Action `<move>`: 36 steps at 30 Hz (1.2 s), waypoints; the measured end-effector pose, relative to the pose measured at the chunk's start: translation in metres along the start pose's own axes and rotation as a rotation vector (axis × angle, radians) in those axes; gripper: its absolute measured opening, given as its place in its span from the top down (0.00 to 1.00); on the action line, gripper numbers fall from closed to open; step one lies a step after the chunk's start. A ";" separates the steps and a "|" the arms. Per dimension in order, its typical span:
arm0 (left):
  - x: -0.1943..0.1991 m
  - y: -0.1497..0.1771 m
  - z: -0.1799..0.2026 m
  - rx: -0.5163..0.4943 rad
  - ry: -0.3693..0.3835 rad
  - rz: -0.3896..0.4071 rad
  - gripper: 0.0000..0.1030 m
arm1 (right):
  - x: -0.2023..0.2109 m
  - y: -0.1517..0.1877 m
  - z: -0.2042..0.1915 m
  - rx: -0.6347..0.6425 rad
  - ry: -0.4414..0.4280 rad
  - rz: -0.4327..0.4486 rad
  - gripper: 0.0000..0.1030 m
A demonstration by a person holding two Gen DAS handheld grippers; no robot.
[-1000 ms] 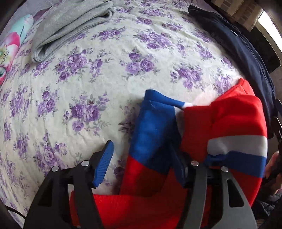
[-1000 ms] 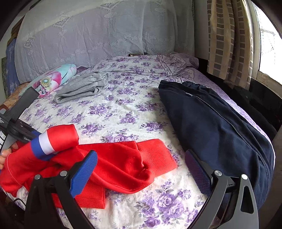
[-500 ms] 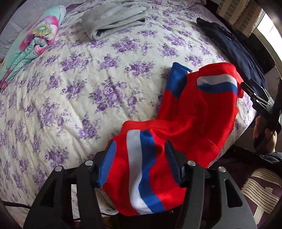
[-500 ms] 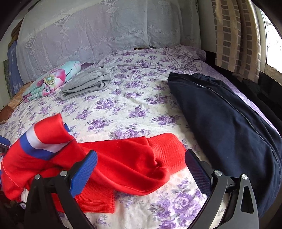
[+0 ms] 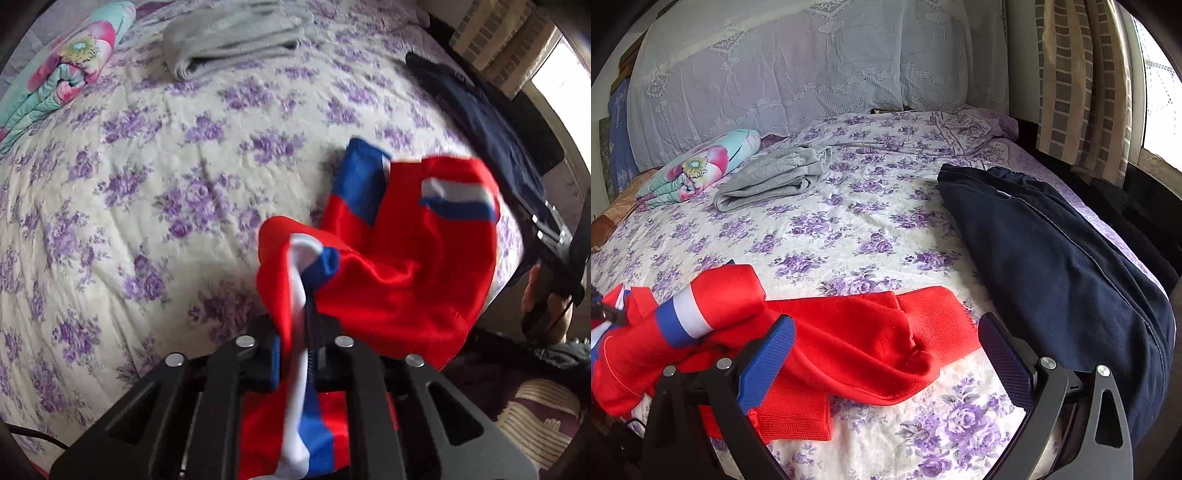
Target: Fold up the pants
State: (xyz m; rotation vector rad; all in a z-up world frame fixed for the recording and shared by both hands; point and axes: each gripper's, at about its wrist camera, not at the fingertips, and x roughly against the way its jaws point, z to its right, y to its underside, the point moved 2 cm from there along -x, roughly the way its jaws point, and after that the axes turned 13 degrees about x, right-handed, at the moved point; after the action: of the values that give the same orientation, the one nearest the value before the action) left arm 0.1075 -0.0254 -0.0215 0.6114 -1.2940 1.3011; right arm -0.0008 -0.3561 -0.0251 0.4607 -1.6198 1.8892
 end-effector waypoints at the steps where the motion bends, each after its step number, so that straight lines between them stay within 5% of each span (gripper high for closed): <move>1: 0.014 -0.008 -0.003 0.030 0.015 0.056 0.94 | 0.000 -0.001 0.000 0.000 0.004 0.002 0.03; 7: 0.092 -0.041 -0.044 0.197 0.018 0.326 0.95 | 0.002 -0.011 0.000 -0.011 -0.003 0.019 0.03; 11: 0.133 -0.035 -0.124 0.414 -0.098 0.493 0.94 | 0.003 -0.014 -0.003 0.002 0.006 0.031 0.03; 14: 0.107 -0.017 -0.201 0.595 -0.295 0.435 0.87 | -0.004 -0.013 -0.006 0.000 -0.022 0.019 0.03; 15: 0.089 -0.007 -0.225 0.652 -0.344 0.370 0.76 | -0.006 -0.013 -0.007 -0.002 -0.033 0.016 0.03; 16: 0.072 0.005 -0.245 0.712 -0.372 0.305 0.67 | -0.008 -0.013 -0.008 -0.002 -0.041 0.012 0.03; 18: 0.049 0.026 -0.264 0.772 -0.341 0.208 0.67 | -0.009 -0.013 -0.009 -0.001 -0.049 0.009 0.03; 20: 0.052 0.034 -0.262 0.757 -0.347 0.224 0.64 | -0.011 -0.012 -0.007 -0.007 -0.052 0.000 0.03; 22: 0.069 0.028 -0.251 0.726 -0.342 0.295 0.42 | -0.014 -0.011 0.001 -0.033 -0.065 -0.016 0.03; 25: 0.097 0.008 -0.222 0.644 -0.340 0.437 0.23 | -0.018 -0.009 0.021 -0.093 -0.067 -0.034 0.03; 30: 0.092 -0.042 -0.177 0.524 -0.235 0.466 0.23 | -0.018 0.006 0.066 -0.198 -0.074 -0.042 0.03; 36: 0.023 -0.077 -0.156 0.479 -0.242 0.369 0.23 | -0.027 0.023 0.069 -0.200 -0.304 -0.051 0.03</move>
State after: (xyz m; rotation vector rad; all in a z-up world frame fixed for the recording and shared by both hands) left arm 0.2251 0.1047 -0.0164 0.9143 -1.3362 1.9176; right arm -0.0032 -0.4305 -0.0465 0.7226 -1.9505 1.6581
